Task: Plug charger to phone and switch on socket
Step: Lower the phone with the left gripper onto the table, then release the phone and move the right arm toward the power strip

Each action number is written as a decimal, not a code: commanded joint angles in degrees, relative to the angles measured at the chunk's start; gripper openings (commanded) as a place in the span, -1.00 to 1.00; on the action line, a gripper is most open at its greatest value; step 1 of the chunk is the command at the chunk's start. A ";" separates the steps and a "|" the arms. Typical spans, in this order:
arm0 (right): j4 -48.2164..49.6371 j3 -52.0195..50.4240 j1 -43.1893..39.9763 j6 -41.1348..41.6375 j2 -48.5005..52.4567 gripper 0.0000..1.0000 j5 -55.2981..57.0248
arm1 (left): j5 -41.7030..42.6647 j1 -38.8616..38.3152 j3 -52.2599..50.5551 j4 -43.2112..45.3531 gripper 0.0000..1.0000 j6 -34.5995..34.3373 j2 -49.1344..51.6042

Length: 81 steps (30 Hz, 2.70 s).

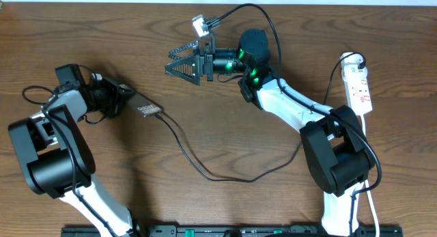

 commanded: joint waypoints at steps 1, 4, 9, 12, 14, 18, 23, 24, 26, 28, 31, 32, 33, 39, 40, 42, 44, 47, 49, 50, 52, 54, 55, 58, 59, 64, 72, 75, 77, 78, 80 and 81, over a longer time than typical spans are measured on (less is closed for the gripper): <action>0.15 1.20 -0.46 0.13 -0.26 0.99 -0.37 | -10.69 0.26 -1.11 -4.44 -0.85 -1.38 1.29; 0.17 1.20 -0.46 0.13 -0.26 0.99 -0.35 | -14.21 0.26 -1.11 -7.26 -0.86 -1.38 1.29; 0.17 1.20 -0.46 0.13 -0.26 0.98 -0.35 | -18.88 0.26 -1.11 -10.51 -0.86 -1.38 1.29; 0.17 1.20 -0.44 0.13 -0.26 0.98 -0.35 | -20.70 0.26 -1.11 -11.54 -0.85 -1.38 1.29; 0.17 1.20 -0.39 0.13 -0.26 0.99 -0.35 | -20.65 0.26 -1.11 -11.72 -0.80 -1.38 1.29; 0.17 1.20 -0.39 0.13 -0.26 0.99 -0.37 | -20.63 0.26 -1.11 -11.72 -0.54 -1.38 1.29; 0.17 1.20 -0.42 0.13 -0.26 0.98 -0.35 | -20.63 0.26 -1.11 -12.20 -0.35 -1.36 1.29; 0.17 1.20 -0.39 0.13 -0.26 0.99 -0.35 | -20.63 0.26 -1.11 -12.41 -0.29 -1.36 1.29; 0.17 1.20 -0.39 0.13 -0.26 0.98 -0.35 | -20.65 0.26 -1.11 -12.83 -0.22 -1.36 1.29; 0.17 1.20 -0.39 0.15 -0.26 0.98 -0.35 | -20.65 0.26 -1.11 -13.11 -0.20 -1.36 1.29; 0.17 1.20 -0.39 0.15 -0.26 0.99 -0.35 | -20.65 0.26 -1.11 -13.62 -0.16 -1.33 1.29; 0.17 1.20 -0.39 0.15 -0.26 0.99 -0.35 | -20.65 0.26 -1.11 -13.79 -0.10 -1.33 1.29; 0.17 1.20 -0.39 0.15 -0.26 0.99 -0.37 | -20.65 0.26 -1.11 -13.97 -0.07 -1.33 1.29; 0.17 1.20 -0.39 0.17 -0.26 0.99 -0.37 | -20.63 0.26 -1.11 -14.75 0.12 -0.74 1.29; 0.17 1.20 -0.39 0.20 -0.26 0.99 -0.37 | -20.63 0.26 -1.11 -15.04 0.19 0.00 1.29; 0.15 1.20 -0.39 0.35 -0.26 0.99 -0.39 | -20.63 0.28 -1.09 -15.37 0.29 1.40 1.27; 0.02 1.20 -0.39 0.33 -0.26 0.98 -0.68 | -19.93 0.26 -1.09 -15.37 0.33 3.78 0.85; -1.86 1.20 -0.48 0.20 -0.26 0.98 -0.79 | -18.64 0.26 -1.09 -15.58 0.37 8.41 -1.07; -4.76 1.20 -0.70 -1.38 -0.26 0.99 -0.55 | -18.64 0.11 -1.09 -15.82 0.44 12.44 -4.00; -6.36 1.20 -0.74 -1.90 -0.26 0.98 -0.13 | -18.69 -0.02 -1.09 -16.04 0.46 14.21 -5.46; -12.26 1.22 -0.74 -4.07 -0.26 0.99 1.70 | -19.67 -0.68 -1.05 -17.14 0.54 18.16 -10.43; -19.23 1.36 -0.76 -6.43 -0.26 0.99 4.55 | -20.70 -1.55 -0.98 -17.92 0.65 20.72 -14.49; -23.32 1.62 -0.76 -8.02 -0.26 0.98 5.99 | -20.65 -2.10 -0.98 -18.16 0.70 22.16 -16.74; -40.65 4.02 -0.74 -15.43 -0.26 0.99 12.35 | -20.70 -4.70 -0.17 -20.13 0.76 25.49 -23.89; -45.90 5.25 -0.74 -17.59 -0.26 0.98 14.49 | -20.70 -5.60 0.35 -20.92 0.76 26.05 -25.57; -76.11 16.35 -2.14 -26.18 -0.26 0.99 31.52 | -25.24 -12.85 5.90 -27.21 0.77 27.02 -31.63; -102.33 37.81 -13.99 -31.82 -0.26 0.99 39.52 | -31.58 -29.81 19.12 -31.71 0.78 27.04 -32.22; -108.72 44.30 -21.03 -35.41 -0.26 0.98 37.79 | -31.56 -33.57 20.02 -30.64 0.77 27.06 -32.22; -113.24 48.28 -26.73 -38.49 -0.26 0.98 35.23 | -31.58 -35.54 20.02 -30.14 0.78 27.21 -32.22; -114.92 49.64 -29.05 -39.93 -0.26 0.98 33.92 | -31.58 -36.22 20.02 -30.10 0.78 27.91 -32.22; -119.47 52.59 -35.21 -43.63 -0.26 0.99 30.95 | -31.58 -37.33 20.02 -30.05 0.77 29.55 -32.22; -121.44 53.59 -38.07 -45.62 -0.26 0.99 29.44 | -31.58 -37.66 20.02 -29.92 0.77 29.68 -32.22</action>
